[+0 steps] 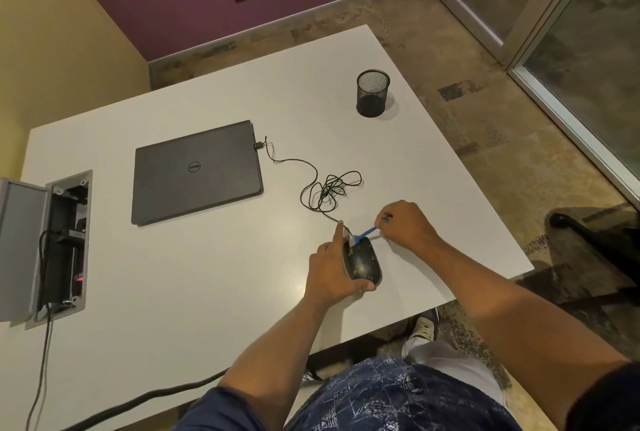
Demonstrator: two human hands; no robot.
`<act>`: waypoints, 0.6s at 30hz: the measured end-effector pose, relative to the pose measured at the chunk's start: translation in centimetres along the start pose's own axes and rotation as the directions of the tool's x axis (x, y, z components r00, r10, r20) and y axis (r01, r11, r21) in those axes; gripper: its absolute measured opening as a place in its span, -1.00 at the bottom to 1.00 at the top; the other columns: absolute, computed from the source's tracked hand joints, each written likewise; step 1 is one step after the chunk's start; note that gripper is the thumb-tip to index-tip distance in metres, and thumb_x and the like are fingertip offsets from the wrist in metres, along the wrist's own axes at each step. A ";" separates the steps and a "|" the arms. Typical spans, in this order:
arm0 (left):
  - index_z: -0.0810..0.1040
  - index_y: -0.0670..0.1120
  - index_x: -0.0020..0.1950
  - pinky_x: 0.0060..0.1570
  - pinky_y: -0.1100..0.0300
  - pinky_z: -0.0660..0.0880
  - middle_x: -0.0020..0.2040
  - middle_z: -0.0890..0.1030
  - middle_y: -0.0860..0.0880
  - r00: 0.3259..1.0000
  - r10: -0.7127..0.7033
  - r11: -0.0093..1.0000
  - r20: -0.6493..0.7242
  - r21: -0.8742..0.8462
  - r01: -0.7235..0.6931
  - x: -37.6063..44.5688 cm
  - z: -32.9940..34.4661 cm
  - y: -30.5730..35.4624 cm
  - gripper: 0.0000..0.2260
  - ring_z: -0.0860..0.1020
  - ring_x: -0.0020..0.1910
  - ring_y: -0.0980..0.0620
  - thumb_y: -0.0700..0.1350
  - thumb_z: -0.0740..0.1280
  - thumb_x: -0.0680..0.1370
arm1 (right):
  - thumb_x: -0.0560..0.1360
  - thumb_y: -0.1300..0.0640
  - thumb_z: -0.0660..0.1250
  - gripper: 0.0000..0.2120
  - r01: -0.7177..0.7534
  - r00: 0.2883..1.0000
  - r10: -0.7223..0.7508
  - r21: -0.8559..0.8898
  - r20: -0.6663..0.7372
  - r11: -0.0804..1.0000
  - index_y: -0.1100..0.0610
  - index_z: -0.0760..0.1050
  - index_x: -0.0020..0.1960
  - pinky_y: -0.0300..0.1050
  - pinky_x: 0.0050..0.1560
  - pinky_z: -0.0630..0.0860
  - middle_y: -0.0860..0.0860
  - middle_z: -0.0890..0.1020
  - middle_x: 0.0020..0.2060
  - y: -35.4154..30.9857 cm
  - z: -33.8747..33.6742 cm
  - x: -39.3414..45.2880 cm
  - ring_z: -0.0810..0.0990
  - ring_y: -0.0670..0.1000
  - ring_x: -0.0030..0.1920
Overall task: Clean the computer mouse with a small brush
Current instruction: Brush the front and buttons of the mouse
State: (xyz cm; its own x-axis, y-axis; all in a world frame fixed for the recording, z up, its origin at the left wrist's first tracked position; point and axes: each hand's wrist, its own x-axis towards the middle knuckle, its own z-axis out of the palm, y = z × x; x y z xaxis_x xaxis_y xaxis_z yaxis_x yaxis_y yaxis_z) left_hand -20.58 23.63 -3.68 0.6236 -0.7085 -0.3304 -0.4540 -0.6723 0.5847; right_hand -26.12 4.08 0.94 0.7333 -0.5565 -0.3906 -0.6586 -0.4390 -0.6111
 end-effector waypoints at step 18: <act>-0.04 0.08 0.65 0.31 -0.06 0.37 0.45 0.45 0.10 1.000 0.007 1.000 0.027 0.006 -0.007 0.1 -0.1 0.0 0.27 0.43 0.39 -0.04 0.40 0.55 0.12 | 0.50 0.26 0.41 -0.88 -0.104 0.982 0.143 0.277 -0.124 0.955 0.22 0.74 -0.10 -0.19 -0.09 0.47 0.01 0.68 -0.27 4.1 -0.2 -1.0 0.59 -0.04 -0.20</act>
State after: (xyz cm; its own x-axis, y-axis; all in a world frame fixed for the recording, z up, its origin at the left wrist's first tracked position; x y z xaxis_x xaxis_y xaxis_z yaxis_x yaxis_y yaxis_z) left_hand -20.46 23.58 -3.68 0.6031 -0.7187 -0.3461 -0.4626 -0.6686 0.5823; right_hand -29.53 2.68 -1.02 0.6050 -0.6967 -0.3855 -0.6587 -0.1659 -0.7339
